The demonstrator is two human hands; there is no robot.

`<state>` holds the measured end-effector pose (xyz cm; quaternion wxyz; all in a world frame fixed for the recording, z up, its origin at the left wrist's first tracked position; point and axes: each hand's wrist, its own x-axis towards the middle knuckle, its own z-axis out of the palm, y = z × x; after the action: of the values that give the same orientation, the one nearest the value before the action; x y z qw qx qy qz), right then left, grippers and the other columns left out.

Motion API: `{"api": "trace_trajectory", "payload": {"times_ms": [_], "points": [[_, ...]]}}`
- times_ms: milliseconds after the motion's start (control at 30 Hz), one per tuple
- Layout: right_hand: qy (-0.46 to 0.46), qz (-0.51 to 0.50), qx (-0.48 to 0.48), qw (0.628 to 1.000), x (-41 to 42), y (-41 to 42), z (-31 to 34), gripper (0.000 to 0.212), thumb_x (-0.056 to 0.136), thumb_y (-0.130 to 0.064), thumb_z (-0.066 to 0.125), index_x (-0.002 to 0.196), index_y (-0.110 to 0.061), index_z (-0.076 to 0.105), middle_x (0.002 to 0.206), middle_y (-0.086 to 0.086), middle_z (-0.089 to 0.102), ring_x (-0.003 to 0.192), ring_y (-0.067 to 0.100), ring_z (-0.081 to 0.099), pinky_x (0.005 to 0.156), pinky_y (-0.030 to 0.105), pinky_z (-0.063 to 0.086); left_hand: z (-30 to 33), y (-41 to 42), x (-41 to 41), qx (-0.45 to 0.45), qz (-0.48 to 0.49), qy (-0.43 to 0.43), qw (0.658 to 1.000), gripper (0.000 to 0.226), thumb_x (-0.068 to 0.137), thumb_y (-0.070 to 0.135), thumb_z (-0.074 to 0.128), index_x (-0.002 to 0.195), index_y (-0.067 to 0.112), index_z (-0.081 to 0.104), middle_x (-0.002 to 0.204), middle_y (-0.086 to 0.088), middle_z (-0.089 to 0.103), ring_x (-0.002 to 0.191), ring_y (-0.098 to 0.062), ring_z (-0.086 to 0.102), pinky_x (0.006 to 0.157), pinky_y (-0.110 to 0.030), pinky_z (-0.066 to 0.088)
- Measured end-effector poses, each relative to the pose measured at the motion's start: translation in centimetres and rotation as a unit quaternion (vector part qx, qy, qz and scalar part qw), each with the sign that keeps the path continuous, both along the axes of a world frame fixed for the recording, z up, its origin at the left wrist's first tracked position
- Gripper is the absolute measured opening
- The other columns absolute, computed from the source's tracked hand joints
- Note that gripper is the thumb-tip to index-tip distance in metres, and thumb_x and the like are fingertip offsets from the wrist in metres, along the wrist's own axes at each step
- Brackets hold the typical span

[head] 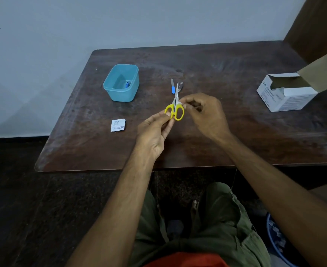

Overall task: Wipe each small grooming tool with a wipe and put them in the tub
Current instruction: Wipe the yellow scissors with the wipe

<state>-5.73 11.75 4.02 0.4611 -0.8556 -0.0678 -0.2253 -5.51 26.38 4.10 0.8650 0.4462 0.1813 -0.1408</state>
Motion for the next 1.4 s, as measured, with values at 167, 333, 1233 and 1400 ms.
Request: {"api": "trace_trajectory", "payload": {"times_ms": [167,333,1233,1400], "points": [[-0.003,-0.005,0.015,1.0,-0.8,0.0,0.0,0.014,0.088,-0.008,0.066,0.099,-0.014,0.073,0.095,-0.007,0.071,0.084,0.004,0.067,0.071,0.013,0.049,0.0,0.2,0.1,-0.012,-0.004,-0.012,1.0,0.017,0.085,-0.004,0.064,0.102,-0.005,0.063,0.093,-0.009,0.07,0.081,-0.012,0.07,0.07,-0.019,0.058],[-0.08,-0.005,-0.022,0.997,-2.6,0.8,-0.8,0.016,0.09,-0.008,0.065,0.103,-0.012,0.073,0.096,-0.004,0.07,0.086,0.005,0.065,0.073,0.018,0.05,-0.4,0.2,-0.2,-0.021,0.015,0.009,1.0,0.027,0.085,-0.002,0.065,0.111,-0.007,0.063,0.091,-0.01,0.072,0.085,-0.015,0.07,0.066,-0.019,0.058],[0.123,-0.062,0.334,0.933,-1.0,3.7,-0.6,0.006,0.086,-0.01,0.071,0.09,-0.007,0.072,0.077,0.011,0.074,0.067,0.02,0.071,0.06,0.025,0.057,-0.2,0.2,0.0,0.105,0.084,-0.099,0.986,0.011,0.086,-0.001,0.066,0.095,0.004,0.067,0.076,0.0,0.071,0.069,-0.007,0.069,0.069,-0.022,0.059],[0.137,-0.062,0.363,0.919,-0.4,3.9,-0.6,0.003,0.084,-0.007,0.072,0.083,-0.01,0.071,0.077,0.013,0.073,0.068,0.017,0.069,0.061,0.023,0.056,0.1,1.5,0.6,0.135,0.029,-0.121,0.983,0.021,0.087,0.001,0.066,0.108,0.001,0.065,0.089,-0.006,0.07,0.081,-0.011,0.069,0.077,-0.026,0.059]]}}
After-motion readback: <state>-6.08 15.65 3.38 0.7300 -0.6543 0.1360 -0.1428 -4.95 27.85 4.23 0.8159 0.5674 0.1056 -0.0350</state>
